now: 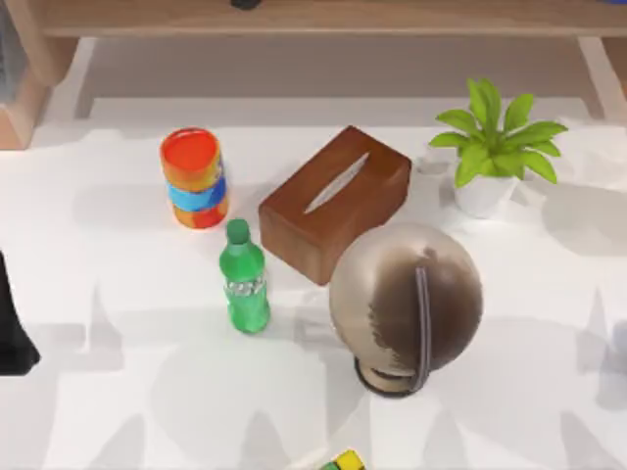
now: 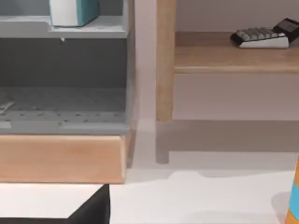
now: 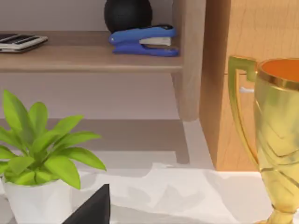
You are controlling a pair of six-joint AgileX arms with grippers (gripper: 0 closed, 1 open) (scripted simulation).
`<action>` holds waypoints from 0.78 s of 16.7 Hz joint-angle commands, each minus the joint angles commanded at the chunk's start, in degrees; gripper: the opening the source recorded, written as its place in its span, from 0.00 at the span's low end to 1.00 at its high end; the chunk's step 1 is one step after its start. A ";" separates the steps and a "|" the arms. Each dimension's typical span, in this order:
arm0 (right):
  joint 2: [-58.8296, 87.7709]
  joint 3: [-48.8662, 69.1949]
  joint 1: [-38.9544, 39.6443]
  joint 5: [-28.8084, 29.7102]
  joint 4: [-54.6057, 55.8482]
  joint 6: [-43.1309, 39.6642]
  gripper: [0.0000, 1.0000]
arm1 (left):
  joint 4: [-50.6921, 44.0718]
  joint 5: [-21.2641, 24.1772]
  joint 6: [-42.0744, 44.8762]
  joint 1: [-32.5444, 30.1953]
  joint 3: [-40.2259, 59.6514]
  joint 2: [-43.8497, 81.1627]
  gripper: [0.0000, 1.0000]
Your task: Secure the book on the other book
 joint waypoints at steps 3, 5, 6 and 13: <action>0.00 0.00 0.00 0.00 0.00 0.00 1.00 | 0.23 0.13 0.00 0.12 0.50 0.57 1.00; 0.00 0.00 0.00 0.00 0.00 0.00 1.00 | 1.40 0.80 0.00 0.70 3.05 3.56 1.00; 0.00 0.00 0.00 0.00 0.00 0.00 1.00 | 2.30 1.32 0.01 1.15 5.02 5.98 1.00; 0.00 0.00 0.00 0.00 0.00 0.00 1.00 | 12.68 7.26 0.05 6.41 27.64 37.52 1.00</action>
